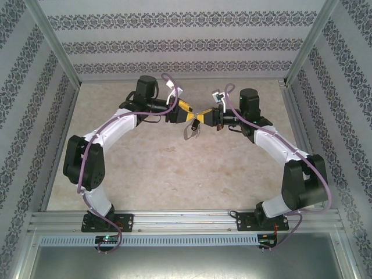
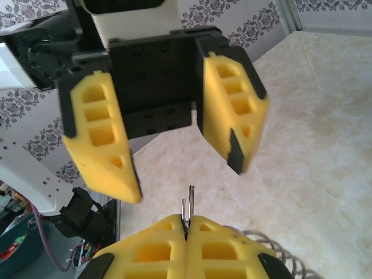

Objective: Put the keys on the keyring

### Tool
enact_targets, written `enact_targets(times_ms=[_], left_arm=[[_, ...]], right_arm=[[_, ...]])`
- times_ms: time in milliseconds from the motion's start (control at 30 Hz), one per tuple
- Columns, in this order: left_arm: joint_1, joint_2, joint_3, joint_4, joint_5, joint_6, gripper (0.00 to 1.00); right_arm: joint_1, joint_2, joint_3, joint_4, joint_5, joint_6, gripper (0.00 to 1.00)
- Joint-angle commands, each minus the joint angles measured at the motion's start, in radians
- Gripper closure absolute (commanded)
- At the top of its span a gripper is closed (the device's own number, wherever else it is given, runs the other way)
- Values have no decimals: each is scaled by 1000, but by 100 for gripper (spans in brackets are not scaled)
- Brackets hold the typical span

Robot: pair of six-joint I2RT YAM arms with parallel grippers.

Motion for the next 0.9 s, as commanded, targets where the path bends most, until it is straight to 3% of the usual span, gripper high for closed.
enact_targets(times_ms=[0,233,867], left_arm=[[-4,15,25,39,36,-24,47],[-6,30,24,116,60,-83,55],[-12,47,-4,165,88,-128,60]], right_arm=[[14,6,37,8,-27,-37,100],[18,12,49,-19,-19,-57,100],[22,17,67,-49,-2,-78,100]])
